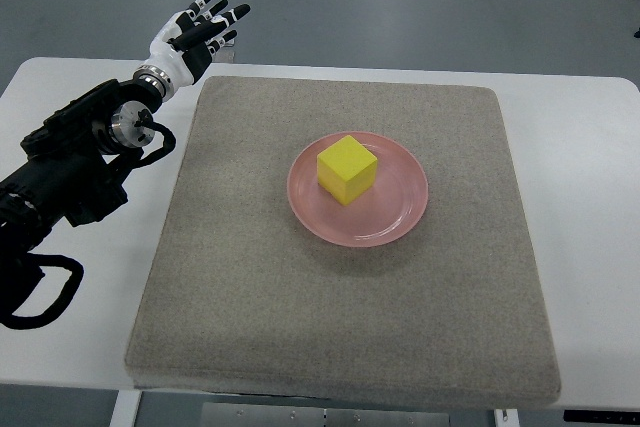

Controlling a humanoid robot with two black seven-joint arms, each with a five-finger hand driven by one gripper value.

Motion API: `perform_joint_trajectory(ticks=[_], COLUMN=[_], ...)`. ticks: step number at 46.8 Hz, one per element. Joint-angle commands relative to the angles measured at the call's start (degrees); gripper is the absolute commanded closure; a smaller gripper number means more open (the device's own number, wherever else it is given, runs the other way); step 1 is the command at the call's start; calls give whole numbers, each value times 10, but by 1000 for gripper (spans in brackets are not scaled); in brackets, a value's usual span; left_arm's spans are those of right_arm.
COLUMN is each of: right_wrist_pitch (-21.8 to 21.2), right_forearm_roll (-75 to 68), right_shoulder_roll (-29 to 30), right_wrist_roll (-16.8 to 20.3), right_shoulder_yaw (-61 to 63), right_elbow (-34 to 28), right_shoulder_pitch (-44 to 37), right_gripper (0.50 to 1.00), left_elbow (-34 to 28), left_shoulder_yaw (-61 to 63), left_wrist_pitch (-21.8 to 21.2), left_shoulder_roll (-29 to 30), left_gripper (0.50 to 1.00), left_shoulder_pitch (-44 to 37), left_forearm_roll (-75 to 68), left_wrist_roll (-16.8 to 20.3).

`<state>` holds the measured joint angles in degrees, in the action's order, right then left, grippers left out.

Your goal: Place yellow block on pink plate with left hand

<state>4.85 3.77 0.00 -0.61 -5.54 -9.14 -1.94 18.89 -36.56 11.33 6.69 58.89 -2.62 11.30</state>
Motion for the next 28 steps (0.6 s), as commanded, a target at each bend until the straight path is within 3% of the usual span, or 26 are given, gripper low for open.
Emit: perform_joint_trajectory(ticks=[1,28], right_wrist_pitch=[1,2], right_forearm_roll=[0,0], right_shoulder_roll=[0,0], right_wrist_roll=[0,0], right_shoulder_yaw=[0,2], right_elbow=[0,-1], right_shoulder_pitch=[0,0], right_gripper=[576,576], left_elbow=[-1,-1], left_shoulder_yaw=[0,-2], left_wrist_pitch=[0,-4], left_shoulder_roll=[1,-7], left_gripper=[510,510], left_shoulder_pitch=[0,13], left_forearm_roll=[0,7], left_wrist_roll=[0,1])
